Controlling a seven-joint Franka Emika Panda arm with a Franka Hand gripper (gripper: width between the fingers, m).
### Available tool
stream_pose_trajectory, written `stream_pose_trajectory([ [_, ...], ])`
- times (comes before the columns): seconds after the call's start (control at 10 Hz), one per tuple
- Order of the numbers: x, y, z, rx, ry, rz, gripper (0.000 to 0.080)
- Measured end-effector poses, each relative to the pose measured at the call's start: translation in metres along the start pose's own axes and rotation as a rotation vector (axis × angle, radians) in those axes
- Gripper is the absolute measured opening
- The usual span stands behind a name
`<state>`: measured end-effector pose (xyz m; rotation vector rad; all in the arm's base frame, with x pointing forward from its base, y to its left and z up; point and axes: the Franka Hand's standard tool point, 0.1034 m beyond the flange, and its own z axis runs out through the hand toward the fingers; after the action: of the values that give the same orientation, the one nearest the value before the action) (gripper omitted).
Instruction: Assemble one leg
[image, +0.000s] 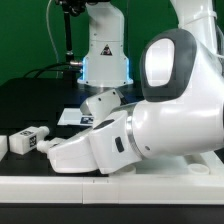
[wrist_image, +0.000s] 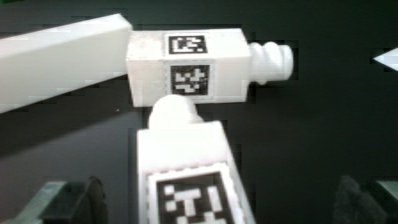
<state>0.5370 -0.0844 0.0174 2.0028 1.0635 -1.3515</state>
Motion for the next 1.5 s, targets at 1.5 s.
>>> stream_pose_trajectory([
  [1.5, -0.076, -0.002, -0.067, -0.049, 0.403, 0.1, 0.0284],
])
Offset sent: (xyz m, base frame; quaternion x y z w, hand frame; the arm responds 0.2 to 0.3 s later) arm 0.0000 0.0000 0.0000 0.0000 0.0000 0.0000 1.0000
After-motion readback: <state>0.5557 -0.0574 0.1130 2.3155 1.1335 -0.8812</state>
